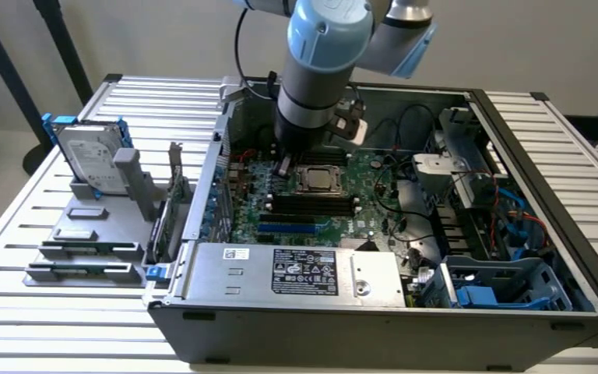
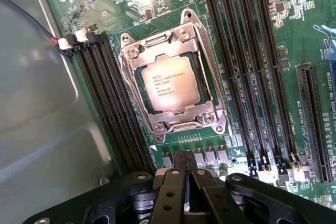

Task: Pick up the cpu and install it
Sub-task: 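Install the first cpu locking lever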

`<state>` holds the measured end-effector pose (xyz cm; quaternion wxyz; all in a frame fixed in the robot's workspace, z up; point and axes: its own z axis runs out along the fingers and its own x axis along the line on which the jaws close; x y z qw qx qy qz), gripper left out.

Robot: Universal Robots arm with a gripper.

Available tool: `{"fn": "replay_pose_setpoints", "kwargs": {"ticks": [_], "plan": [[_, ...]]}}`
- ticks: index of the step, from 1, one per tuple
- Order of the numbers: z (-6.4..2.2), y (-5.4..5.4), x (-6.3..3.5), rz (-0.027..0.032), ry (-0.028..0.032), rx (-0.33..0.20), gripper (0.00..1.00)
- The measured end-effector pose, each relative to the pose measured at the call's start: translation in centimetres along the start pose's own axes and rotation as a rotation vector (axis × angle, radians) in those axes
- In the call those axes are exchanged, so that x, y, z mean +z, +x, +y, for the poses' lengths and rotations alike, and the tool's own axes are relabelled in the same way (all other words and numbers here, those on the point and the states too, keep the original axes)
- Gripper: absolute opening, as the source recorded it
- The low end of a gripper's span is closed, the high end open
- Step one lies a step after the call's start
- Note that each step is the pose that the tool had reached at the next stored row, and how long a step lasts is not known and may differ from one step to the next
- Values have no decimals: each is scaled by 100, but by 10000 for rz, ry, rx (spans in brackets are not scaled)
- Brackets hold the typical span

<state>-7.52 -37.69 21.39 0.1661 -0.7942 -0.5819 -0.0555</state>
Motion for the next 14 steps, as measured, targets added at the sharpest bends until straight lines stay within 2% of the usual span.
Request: {"fn": "replay_pose_setpoints", "kwargs": {"ticks": [3, 14], "plan": [[-2, 4, -3, -37, 19, -244, 11], [-2, 5, -3, -36, 19, -245, 11]]}}
